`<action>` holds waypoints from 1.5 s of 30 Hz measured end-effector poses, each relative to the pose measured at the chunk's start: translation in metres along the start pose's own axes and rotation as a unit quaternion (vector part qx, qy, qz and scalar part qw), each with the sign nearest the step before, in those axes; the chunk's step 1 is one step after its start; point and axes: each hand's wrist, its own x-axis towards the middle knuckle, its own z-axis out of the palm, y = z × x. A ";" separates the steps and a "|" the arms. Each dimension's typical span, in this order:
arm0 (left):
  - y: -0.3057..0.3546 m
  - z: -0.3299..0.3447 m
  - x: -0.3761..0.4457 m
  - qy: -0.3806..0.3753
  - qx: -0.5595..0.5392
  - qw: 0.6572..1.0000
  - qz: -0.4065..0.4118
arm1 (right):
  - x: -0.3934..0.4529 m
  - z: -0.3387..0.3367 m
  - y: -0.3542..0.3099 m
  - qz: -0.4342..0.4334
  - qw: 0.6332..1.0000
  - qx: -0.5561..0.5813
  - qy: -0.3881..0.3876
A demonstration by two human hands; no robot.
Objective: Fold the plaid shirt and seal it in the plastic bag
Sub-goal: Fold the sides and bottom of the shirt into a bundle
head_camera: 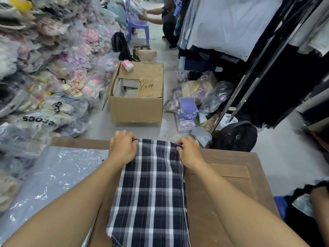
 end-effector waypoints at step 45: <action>-0.005 0.024 0.028 -0.141 -0.013 0.990 0.017 | -0.161 0.038 -0.001 0.234 0.955 0.179 -0.032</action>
